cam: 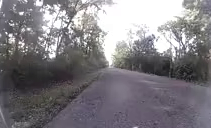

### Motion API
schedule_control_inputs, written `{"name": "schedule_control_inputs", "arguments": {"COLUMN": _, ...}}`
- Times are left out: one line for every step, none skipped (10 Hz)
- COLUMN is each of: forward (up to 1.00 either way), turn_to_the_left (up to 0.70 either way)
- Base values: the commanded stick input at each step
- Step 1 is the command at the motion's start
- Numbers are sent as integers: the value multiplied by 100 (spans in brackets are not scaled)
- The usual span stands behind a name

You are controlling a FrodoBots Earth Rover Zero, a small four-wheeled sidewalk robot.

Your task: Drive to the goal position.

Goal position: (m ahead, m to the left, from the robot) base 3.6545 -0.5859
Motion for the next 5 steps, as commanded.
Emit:
{"name": "schedule_control_inputs", "arguments": {"forward": 5, "turn_to_the_left": 0}}
{"name": "schedule_control_inputs", "arguments": {"forward": 5, "turn_to_the_left": 0}}
{"name": "schedule_control_inputs", "arguments": {"forward": 5, "turn_to_the_left": 0}}
{"name": "schedule_control_inputs", "arguments": {"forward": 5, "turn_to_the_left": 0}}
{"name": "schedule_control_inputs", "arguments": {"forward": 5, "turn_to_the_left": 0}}
